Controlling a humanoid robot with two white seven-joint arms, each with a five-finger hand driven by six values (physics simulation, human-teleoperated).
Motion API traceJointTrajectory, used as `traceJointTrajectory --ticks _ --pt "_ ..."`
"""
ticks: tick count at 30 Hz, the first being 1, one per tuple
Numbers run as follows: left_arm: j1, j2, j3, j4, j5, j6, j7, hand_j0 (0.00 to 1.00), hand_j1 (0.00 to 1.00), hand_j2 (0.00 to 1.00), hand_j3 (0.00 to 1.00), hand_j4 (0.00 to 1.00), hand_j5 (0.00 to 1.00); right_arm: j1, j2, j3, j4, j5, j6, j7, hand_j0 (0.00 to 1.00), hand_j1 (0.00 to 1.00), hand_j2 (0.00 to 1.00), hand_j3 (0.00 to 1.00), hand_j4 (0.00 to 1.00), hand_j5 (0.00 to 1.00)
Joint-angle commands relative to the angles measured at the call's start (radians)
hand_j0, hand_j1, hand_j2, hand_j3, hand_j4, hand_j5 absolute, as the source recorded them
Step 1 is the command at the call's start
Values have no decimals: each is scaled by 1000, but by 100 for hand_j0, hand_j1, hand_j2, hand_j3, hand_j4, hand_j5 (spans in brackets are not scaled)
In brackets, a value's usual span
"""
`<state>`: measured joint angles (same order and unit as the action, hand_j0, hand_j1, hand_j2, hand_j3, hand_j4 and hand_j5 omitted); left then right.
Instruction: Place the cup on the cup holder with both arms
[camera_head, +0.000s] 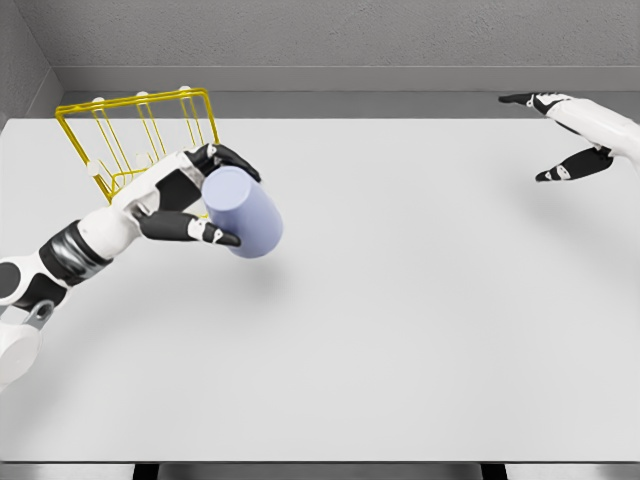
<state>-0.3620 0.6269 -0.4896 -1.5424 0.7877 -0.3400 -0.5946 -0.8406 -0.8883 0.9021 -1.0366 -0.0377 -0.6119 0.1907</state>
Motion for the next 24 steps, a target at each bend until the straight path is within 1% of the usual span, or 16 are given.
traceJointTrajectory --ticks 1,6,8,9,14,20,24 --pt "0 20 22 -33 18 24 1 49 49 49 49 49 49 0 -1 -2 0 -7 1 -1 100 100 100 100 100 100" --pt "-5 19 51 -39 19 50 3 49 49 49 49 49 49 0 -1 -2 0 -7 1 -1 100 100 100 100 100 100" --pt "-11 19 52 -38 25 55 3 49 49 49 49 49 49 0 -1 -2 0 -7 1 -1 100 100 100 100 100 100" --pt "-11 20 72 -38 30 59 3 49 49 49 49 49 49 0 -1 -2 0 -7 1 -1 100 100 100 100 100 100" --pt "-15 40 115 -36 38 91 3 49 49 49 49 49 49 6 0 -14 0 -7 1 -1 100 100 100 100 100 100" --pt "-69 63 120 -18 74 98 3 49 49 49 49 49 49 6 0 -14 0 -7 1 -1 100 100 100 100 100 100" --pt "-83 62 117 34 74 98 3 49 49 49 49 49 49 5 -1 -14 0 -7 1 -1 100 100 100 100 100 100"
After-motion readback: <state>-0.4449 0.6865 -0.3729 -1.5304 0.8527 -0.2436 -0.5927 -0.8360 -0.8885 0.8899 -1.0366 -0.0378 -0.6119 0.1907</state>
